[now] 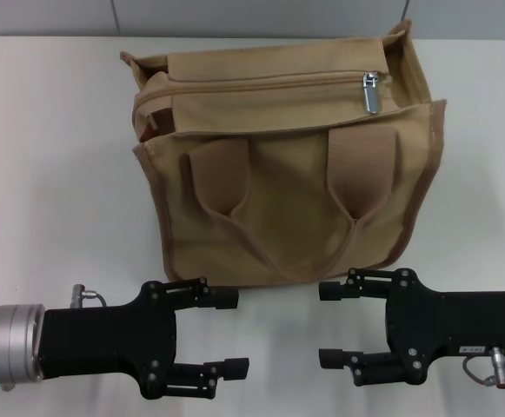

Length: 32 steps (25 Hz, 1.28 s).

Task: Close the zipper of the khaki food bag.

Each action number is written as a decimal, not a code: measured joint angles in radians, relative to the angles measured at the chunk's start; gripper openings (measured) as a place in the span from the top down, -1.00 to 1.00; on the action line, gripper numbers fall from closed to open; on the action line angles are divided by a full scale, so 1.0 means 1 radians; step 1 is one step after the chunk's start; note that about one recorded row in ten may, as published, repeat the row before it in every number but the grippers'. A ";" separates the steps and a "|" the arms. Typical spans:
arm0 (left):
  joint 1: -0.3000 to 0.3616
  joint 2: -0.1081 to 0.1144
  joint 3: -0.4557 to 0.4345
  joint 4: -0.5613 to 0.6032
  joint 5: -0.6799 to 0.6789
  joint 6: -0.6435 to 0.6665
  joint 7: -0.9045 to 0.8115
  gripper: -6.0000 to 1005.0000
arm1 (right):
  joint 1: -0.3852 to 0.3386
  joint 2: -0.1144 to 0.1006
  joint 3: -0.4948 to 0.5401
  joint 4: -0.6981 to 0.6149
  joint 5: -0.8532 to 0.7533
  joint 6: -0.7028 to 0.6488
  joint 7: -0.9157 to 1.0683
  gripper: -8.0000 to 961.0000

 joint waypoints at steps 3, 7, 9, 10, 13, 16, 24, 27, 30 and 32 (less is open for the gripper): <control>0.002 0.000 0.000 0.000 0.001 -0.001 0.003 -0.60 | 0.002 0.000 0.000 0.003 0.000 0.002 0.000 -0.57; 0.005 0.000 0.000 0.000 0.001 -0.004 0.007 -0.60 | 0.010 0.000 0.000 0.007 0.000 0.003 0.000 -0.57; 0.005 0.000 0.000 0.000 0.002 -0.004 0.007 -0.60 | 0.011 0.000 0.000 0.008 0.000 0.004 0.000 -0.57; 0.005 0.000 0.000 0.000 0.002 -0.004 0.007 -0.60 | 0.011 0.000 0.000 0.008 0.000 0.004 0.000 -0.57; 0.006 0.000 0.000 0.000 0.004 -0.009 0.007 -0.60 | 0.013 0.000 0.001 0.009 0.000 0.004 0.000 -0.57; 0.006 0.000 0.000 0.000 0.006 -0.013 0.007 -0.60 | 0.014 0.000 0.001 0.009 0.000 0.004 0.000 -0.57; 0.006 0.000 0.000 0.000 0.008 -0.015 0.007 -0.60 | 0.014 0.000 0.001 0.009 0.000 0.004 0.000 -0.57; 0.006 0.000 0.000 0.000 0.008 -0.015 0.007 -0.60 | 0.015 0.000 0.001 0.009 0.000 0.004 0.000 -0.57; 0.006 0.000 -0.003 0.000 0.008 -0.015 0.008 -0.60 | 0.016 0.000 0.001 0.009 0.000 0.004 0.000 -0.57; 0.004 0.000 -0.003 0.000 0.008 -0.014 0.008 -0.60 | 0.019 0.001 0.001 0.009 0.000 0.004 0.002 -0.57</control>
